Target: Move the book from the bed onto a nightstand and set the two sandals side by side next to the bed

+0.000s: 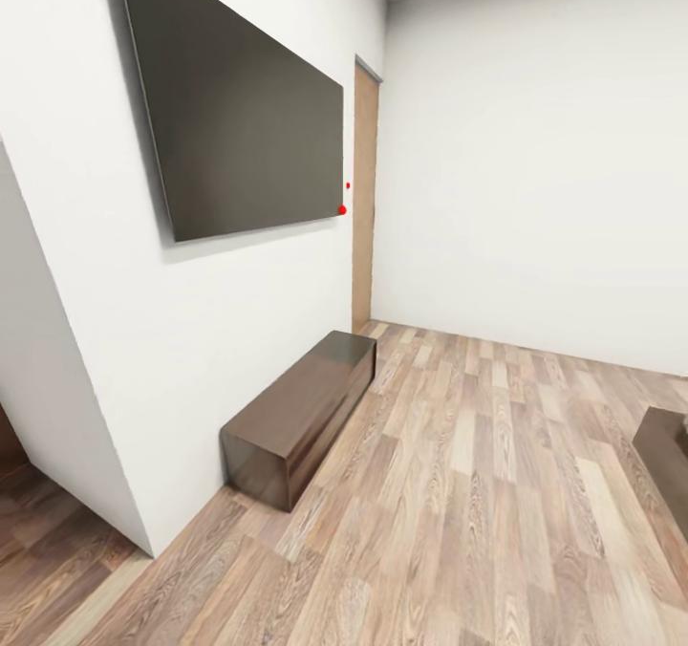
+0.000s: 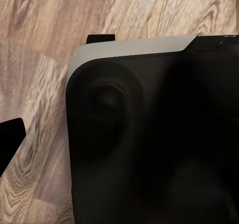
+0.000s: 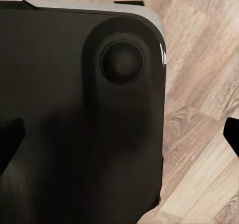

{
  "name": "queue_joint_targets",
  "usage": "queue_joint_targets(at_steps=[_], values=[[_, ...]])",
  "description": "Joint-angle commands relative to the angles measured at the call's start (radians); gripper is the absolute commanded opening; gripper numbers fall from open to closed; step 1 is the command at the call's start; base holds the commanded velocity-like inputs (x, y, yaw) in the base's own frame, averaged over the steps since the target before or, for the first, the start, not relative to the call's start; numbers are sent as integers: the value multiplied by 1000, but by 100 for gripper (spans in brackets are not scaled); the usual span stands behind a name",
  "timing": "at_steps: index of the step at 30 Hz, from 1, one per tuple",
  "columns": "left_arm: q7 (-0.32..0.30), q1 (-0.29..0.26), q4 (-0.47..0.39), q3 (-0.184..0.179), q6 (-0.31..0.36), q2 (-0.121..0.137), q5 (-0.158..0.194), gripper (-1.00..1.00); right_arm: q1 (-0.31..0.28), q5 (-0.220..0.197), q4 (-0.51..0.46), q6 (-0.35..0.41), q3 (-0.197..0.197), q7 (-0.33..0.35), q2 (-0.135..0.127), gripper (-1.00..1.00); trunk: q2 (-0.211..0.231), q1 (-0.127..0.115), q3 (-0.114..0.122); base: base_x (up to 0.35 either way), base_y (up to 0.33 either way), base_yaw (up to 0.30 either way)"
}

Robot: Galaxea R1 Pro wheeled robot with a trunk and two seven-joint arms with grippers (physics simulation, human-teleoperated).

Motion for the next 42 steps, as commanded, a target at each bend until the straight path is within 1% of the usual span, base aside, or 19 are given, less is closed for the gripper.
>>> queue_joint_targets(at_steps=[1,13,18,27,33,39,42], values=[[0,0,0,2,-1,0,-3,100,-1,-1,1,-3,0,0,0,100,-1,0,-1,0,0,-274],[0,0,-2,2,-2,-2,-3,100,-1,-1,1,-3,0,-1,0,100,-1,0,-1,0,0,-265],[0,0,-17,2,-2,-6,-3,100,-1,0,1,-3,0,0,0,100,-1,0,-1,0,0,-236],[0,0,-40,1,-2,-10,-4,100,-1,0,1,-3,0,-1,0,100,-1,0,-1,12,0,-109],[-2,-2,-67,1,-1,-11,-4,100,-1,0,1,-3,2,-1,0,100,-1,0,-1,200,0,-17],[-3,-18,-85,-2,-1,-11,-5,100,-1,0,1,-3,1,-2,0,100,-1,0,-1,309,0,-31],[-3,-30,-90,-11,-1,-10,-5,100,-1,0,1,-3,2,-2,0,100,-1,0,-1,333,0,-138]])
